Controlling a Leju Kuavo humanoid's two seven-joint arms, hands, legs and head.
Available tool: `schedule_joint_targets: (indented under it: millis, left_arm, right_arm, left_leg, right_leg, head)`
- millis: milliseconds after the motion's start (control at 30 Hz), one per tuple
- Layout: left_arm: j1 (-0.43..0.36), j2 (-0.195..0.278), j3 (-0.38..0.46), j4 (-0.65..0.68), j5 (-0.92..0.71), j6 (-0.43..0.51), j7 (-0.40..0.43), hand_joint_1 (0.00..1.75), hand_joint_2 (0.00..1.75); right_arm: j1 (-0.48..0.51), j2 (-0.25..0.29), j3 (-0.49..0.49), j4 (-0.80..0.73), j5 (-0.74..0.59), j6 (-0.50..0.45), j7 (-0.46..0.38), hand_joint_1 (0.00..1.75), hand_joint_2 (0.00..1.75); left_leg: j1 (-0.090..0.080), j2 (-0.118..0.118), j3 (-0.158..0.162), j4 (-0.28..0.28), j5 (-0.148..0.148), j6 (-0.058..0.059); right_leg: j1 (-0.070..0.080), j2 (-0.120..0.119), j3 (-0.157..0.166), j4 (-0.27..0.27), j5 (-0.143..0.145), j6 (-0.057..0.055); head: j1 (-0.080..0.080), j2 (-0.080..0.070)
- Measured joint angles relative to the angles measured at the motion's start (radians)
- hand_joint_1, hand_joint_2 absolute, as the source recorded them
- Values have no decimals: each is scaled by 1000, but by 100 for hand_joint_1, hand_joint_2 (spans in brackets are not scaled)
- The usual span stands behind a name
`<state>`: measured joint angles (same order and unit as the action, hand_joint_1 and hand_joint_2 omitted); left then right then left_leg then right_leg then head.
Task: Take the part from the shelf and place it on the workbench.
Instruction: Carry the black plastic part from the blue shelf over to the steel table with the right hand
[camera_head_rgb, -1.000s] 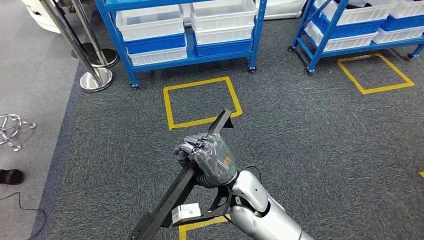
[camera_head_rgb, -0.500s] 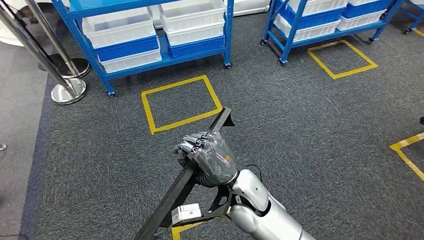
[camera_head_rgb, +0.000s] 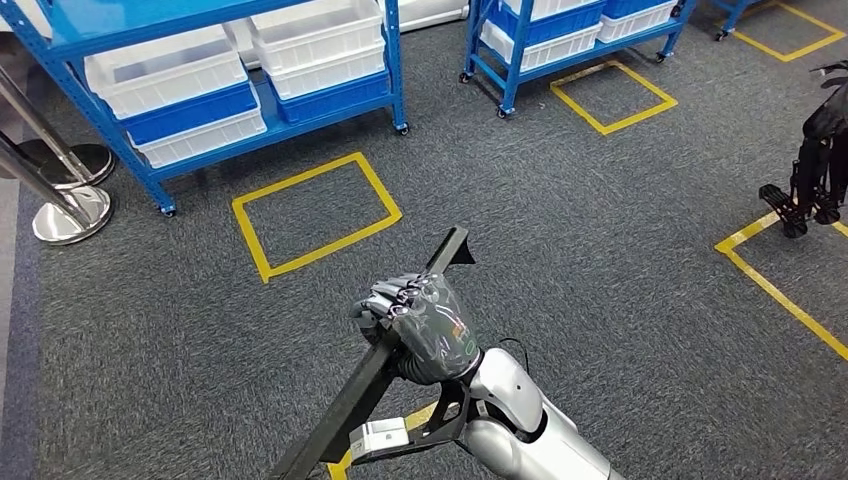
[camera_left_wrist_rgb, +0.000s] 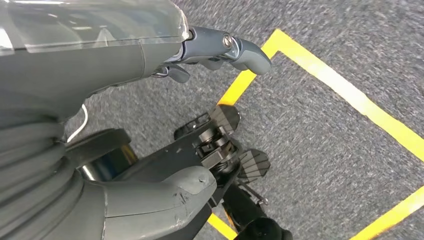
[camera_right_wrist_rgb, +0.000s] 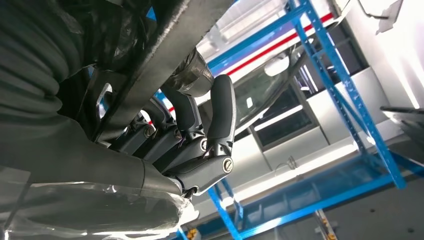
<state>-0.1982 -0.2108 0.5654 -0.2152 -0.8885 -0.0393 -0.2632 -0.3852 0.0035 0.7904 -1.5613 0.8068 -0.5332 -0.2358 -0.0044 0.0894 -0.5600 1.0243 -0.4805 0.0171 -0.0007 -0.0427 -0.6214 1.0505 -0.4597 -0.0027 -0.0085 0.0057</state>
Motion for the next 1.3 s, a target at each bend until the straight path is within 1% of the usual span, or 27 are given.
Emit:
schedule_joint_targets:
  millis: [67,133,200,233,267,300,333,400,433,467,500,567,633,700,733,767,800,833,900,967,1000,1067,1100,1167,1233,1267,1300]
  left_arm:
    - [-2,-2,-1,0,-2,0,0,0,175]
    - [-3,-4,-3,0,-2,0,0,0,175]
    - [-1,-4,-5,0,-2,0,0,0,175]
    - [0,-4,-5,0,-2,0,0,0,175]
    - [1,-4,-6,0,-2,0,0,0,175]
    - [2,-4,-6,0,-2,0,0,0,175]
    - [1,-4,-6,0,-2,0,-1,0,175]
    - [0,-4,-7,0,-2,0,-4,0,175]
    - [0,-4,-7,0,-2,1,-6,0,175]
    - [-1,-3,-7,0,-2,2,-8,0,175]
    - [-1,-3,-7,0,-2,3,-9,0,175]
    - [-2,-5,-8,0,-2,5,-11,0,175]
    - [-4,-6,-9,0,-2,7,-13,0,175]
    - [-4,-6,-9,0,-2,7,-13,0,175]
    - [-2,-6,-9,0,-2,7,-13,0,175]
    - [-1,-5,-9,0,-2,7,-12,0,175]
    - [1,-5,-9,0,-2,7,-11,0,175]
    - [1,-4,-9,0,-2,7,-11,0,175]
    - [0,-4,-9,0,-2,7,-10,0,175]
    - [-2,-4,-9,0,-2,7,-11,0,175]
    - [-3,-4,-9,0,-2,7,-12,0,175]
    - [-4,-4,-9,0,-2,6,-13,0,175]
    - [-5,-4,-9,0,-2,5,-13,0,175]
    - [-7,-4,-9,0,-2,4,-14,0,175]
    - [-5,-4,-9,0,-1,2,-15,0,175]
    - [-3,-4,-9,0,0,1,-15,0,175]
    - [-2,-4,-9,0,1,0,-16,0,175]
  right_arm:
    - [1,-2,0,-4,4,2,-1,175,175]
    - [0,-3,0,-7,6,6,-2,175,175]
    - [1,-3,0,-9,8,12,-2,175,175]
    - [1,-3,0,-9,8,14,-2,175,175]
    - [2,-3,0,-9,8,15,-2,175,175]
    - [3,-3,0,-9,8,15,-2,175,175]
    - [4,-4,0,-9,8,15,-2,175,175]
    - [3,-4,0,-10,8,16,-2,175,175]
    - [2,-4,0,-10,8,17,-2,175,175]
    - [1,-4,0,-10,8,18,-2,175,175]
    - [1,-4,0,-11,8,19,-2,175,175]
    - [1,-5,0,-12,8,19,-2,175,175]
    - [-1,-7,0,-15,8,20,-2,175,175]
    - [-5,-9,0,-16,8,22,-2,175,175]
    - [-5,-10,0,-16,7,25,-2,175,175]
    - [-5,-11,0,-15,7,28,-2,175,175]
    - [-5,-12,0,-15,7,30,-2,175,175]
    - [-5,-13,0,-15,6,32,-2,175,175]
    - [-8,-15,0,-15,6,33,-2,175,175]
    - [-13,-15,0,-16,6,34,-3,175,175]
    - [-16,-15,0,-16,6,35,-3,175,175]
    - [-18,-15,0,-17,6,36,-3,175,175]
    - [-18,-15,0,-17,6,36,-3,175,175]
    - [-23,-15,0,-18,6,39,-3,175,175]
    - [-29,-15,0,-18,6,46,-2,175,175]
    - [-32,-15,0,-18,6,49,-2,175,175]
    - [-33,-16,0,-18,6,51,0,175,175]
  left_leg:
    - [2,1,0,4,-7,-10]
    - [6,-32,-19,55,-48,-20]
    - [8,-67,-74,183,-118,-25]
    - [9,-74,-103,247,-142,-25]
    - [9,-78,-121,286,-149,-24]
    - [8,-81,-119,282,-133,-20]
    - [8,-87,-97,236,-100,-15]
    - [7,-127,-31,96,-30,-1]
    - [6,-147,-6,41,-11,4]
    - [4,-162,6,13,-6,8]
    - [3,-163,9,4,-8,10]
    - [3,-142,15,-14,1,16]
    - [8,-117,24,-40,17,25]
    - [6,-90,26,-52,25,32]
    - [5,-75,24,-51,25,33]
    - [4,-61,22,-49,24,33]
    - [4,-48,20,-46,23,32]
    - [5,-35,18,-42,20,29]
    - [5,-16,17,-29,10,20]
    - [1,-1,14,-16,0,9]
    - [-1,7,14,-13,-2,3]
    - [0,24,16,-13,-4,-8]
    - [2,22,14,-7,-12,-13]
    - [8,-12,-12,57,-58,-21]
    - [12,-57,-70,186,-122,-24]
    - [12,-69,-96,241,-138,-25]
    - [12,-76,-108,263,-135,-23]
  right_leg:
    - [-3,18,-2,-4,5,-12]
    - [-8,34,-4,-9,11,-22]
    - [-7,52,-8,-9,15,-28]
    - [-6,63,-10,-8,17,-30]
    - [-4,75,-11,-8,18,-31]
    - [-2,88,-12,-7,20,-31]
    - [-1,101,-11,-6,20,-31]
    - [-1,124,-11,-4,23,-28]
    - [-3,135,-14,-3,25,-24]
    - [-5,144,-18,-3,29,-19]
    - [-8,154,-22,-5,33,-12]
    - [-10,169,-27,-9,40,2]
    - [-2,133,-45,25,13,10]
    - [1,76,-94,132,-51,16]
    - [-3,62,-122,193,-79,20]
    - [-8,54,-140,235,-92,24]
    - [-13,49,-140,243,-86,29]
    - [-17,42,-118,209,-62,33]
    - [-19,5,-41,77,-8,36]
    - [-14,-23,2,-3,9,26]
    - [-9,-23,2,-8,5,18]
    - [-7,-1,-3,-9,10,5]
    - [-8,9,-3,-11,13,-2]
    - [-14,29,-4,-17,19,-12]
    - [-13,51,-7,-17,22,-18]
    - [-11,63,-8,-17,23,-19]
    - [-9,77,-9,-16,23,-20]
  head:
    - [0,0]
    - [0,0]
    - [0,0]
    - [0,0]
    - [0,0]
    - [0,0]
    - [0,0]
    - [0,0]
    - [0,0]
    - [0,0]
    - [0,0]
    - [0,0]
    - [1,0]
    - [3,0]
    - [3,0]
    - [3,0]
    - [3,0]
    - [3,0]
    - [3,0]
    - [3,0]
    - [3,0]
    - [3,0]
    - [2,0]
    - [2,0]
    - [2,0]
    - [2,0]
    - [2,0]
